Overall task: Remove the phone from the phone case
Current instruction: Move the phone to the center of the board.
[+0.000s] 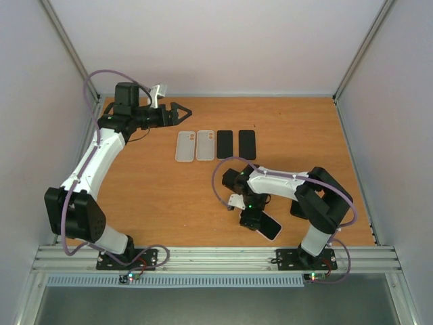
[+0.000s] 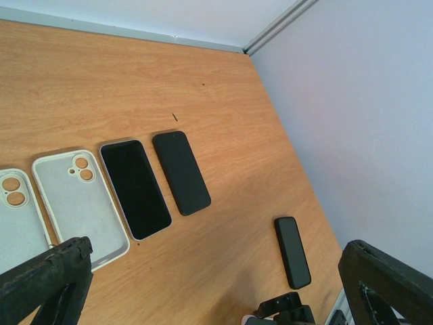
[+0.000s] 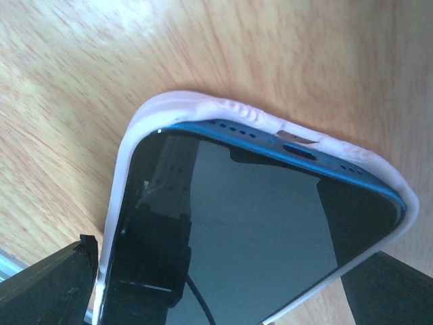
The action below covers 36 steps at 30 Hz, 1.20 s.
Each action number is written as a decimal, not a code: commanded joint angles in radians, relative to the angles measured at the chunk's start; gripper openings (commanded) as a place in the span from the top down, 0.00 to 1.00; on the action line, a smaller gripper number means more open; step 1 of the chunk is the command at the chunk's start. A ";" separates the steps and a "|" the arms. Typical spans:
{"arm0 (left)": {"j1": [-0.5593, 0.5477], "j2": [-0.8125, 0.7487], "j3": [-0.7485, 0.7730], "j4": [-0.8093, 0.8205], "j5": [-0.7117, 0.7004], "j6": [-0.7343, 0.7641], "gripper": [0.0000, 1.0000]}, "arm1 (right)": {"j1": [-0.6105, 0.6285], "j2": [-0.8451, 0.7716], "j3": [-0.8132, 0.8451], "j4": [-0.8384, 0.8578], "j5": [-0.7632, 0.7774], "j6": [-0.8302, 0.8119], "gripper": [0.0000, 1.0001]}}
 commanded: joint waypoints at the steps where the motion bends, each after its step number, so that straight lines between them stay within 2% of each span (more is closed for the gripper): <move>1: 0.005 0.000 0.008 0.044 0.003 -0.006 0.01 | 0.066 0.055 -0.001 0.078 -0.114 0.037 0.01; 5: 0.009 -0.002 0.009 0.038 -0.001 -0.002 0.01 | 0.082 0.081 -0.016 0.116 -0.073 0.063 0.02; 12: 0.016 -0.004 0.010 0.035 -0.006 -0.001 0.01 | 0.084 0.057 -0.014 0.149 -0.011 0.053 0.25; 20: 0.036 -0.010 0.008 0.029 -0.026 0.001 0.01 | 0.070 0.079 0.099 0.155 -0.018 -0.124 0.35; 28: 0.094 -0.037 -0.016 0.015 -0.053 -0.001 0.01 | 0.062 0.220 0.364 0.088 -0.118 -0.308 0.33; 32: 0.134 -0.041 -0.031 0.005 -0.054 0.000 0.01 | 0.064 0.258 0.423 0.071 -0.122 -0.389 0.33; 36: 0.145 -0.039 -0.027 -0.012 -0.057 0.009 0.01 | 0.063 0.257 0.415 0.063 -0.110 -0.420 0.22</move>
